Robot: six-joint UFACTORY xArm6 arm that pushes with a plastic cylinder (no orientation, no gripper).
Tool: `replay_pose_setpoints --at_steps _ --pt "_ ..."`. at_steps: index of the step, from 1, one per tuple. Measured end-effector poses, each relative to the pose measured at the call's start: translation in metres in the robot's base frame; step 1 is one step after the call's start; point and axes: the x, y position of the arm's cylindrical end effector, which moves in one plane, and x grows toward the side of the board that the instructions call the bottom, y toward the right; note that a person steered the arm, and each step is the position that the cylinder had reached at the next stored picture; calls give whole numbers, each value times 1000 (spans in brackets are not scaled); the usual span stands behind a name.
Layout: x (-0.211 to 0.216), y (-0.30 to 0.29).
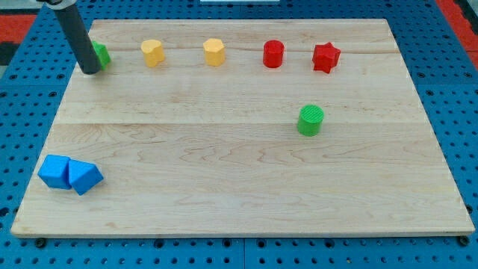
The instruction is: Move the green circle to the right of the red star
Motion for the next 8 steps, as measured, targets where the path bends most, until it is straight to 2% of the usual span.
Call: replay_pose_setpoints --at_steps 1,3,5,6,8 --pt "1 0" --pt "85 12" --pt "87 15" --pt "96 33" --pt "137 145"
